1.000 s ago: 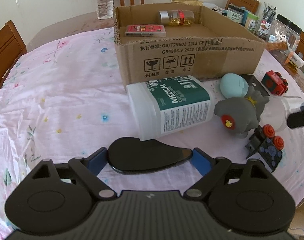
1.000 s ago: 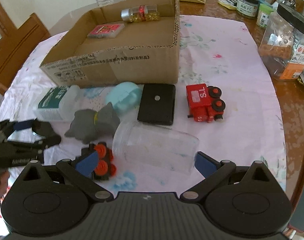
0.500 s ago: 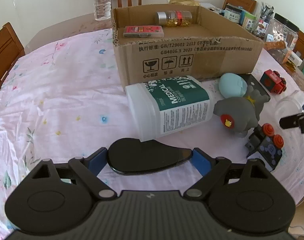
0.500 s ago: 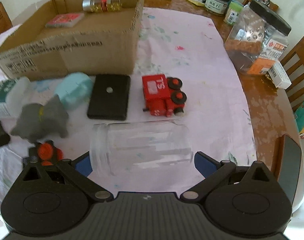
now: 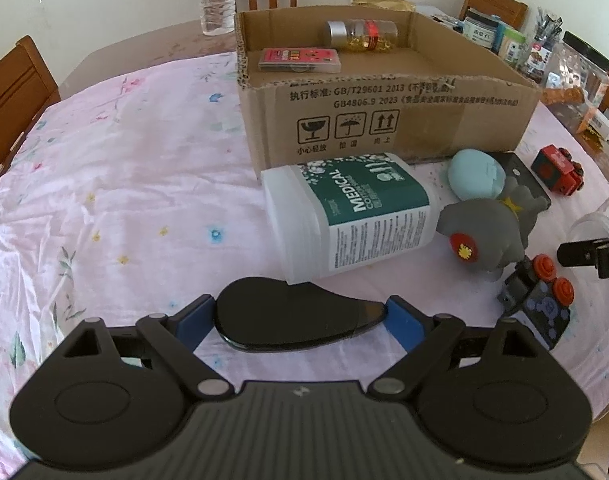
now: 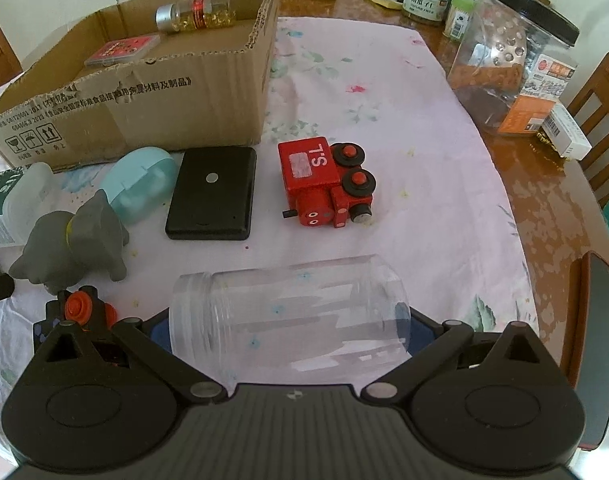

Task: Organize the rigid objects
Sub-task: 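Close the right gripper around the clear plastic jar while the left holds the black case, then lift the black case and clear jar toward the cardboard box with both tools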

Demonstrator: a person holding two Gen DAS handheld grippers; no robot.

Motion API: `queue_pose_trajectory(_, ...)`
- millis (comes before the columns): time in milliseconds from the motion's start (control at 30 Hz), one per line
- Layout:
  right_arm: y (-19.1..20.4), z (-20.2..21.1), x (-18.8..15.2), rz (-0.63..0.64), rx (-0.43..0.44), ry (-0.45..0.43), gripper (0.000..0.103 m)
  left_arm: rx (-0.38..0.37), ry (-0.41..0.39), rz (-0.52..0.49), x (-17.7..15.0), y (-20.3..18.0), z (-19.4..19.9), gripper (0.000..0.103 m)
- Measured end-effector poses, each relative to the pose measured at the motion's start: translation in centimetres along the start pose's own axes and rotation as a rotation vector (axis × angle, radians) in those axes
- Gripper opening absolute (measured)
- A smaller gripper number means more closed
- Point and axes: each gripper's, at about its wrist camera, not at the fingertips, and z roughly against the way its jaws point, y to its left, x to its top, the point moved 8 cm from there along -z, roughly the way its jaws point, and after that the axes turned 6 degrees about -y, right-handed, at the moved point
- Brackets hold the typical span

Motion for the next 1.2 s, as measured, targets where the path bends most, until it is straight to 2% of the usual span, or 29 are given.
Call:
queue_pose_trajectory(167, 0.1, 0.1, 0.2, -0.01, -0.012, 0.034, 0.103, -0.003, 0.007, -0.001, 0.1, 0.0, 0.0, 0.09)
queue_pose_trajectory(533, 1.0, 1.6, 1.1, 0.054, -0.023, 0.036, 0.103, -0.029, 0.038, 0.0, -0.4, 0.7, 0.7, 0.09)
queue_pose_trajectory(667, 1.0, 2.0, 1.1, 0.088, -0.028, 0.046, 0.095, -0.024, 0.035, -0.018, -0.5, 0.8, 1.1, 0.09)
queue_pose_trajectory(1000, 1.1, 3.2, 2.1, 0.144, 0.047, 0.028, 0.094, -0.04, 0.05, -0.094, -0.1, 0.7, 2.9, 0.09)
queue_pose_trajectory(1200, 1.3, 4.3, 3.4, 0.212, 0.071, -0.006, 0.094, -0.067, 0.049, -0.128, 1.7, 0.5, 5.0, 0.09)
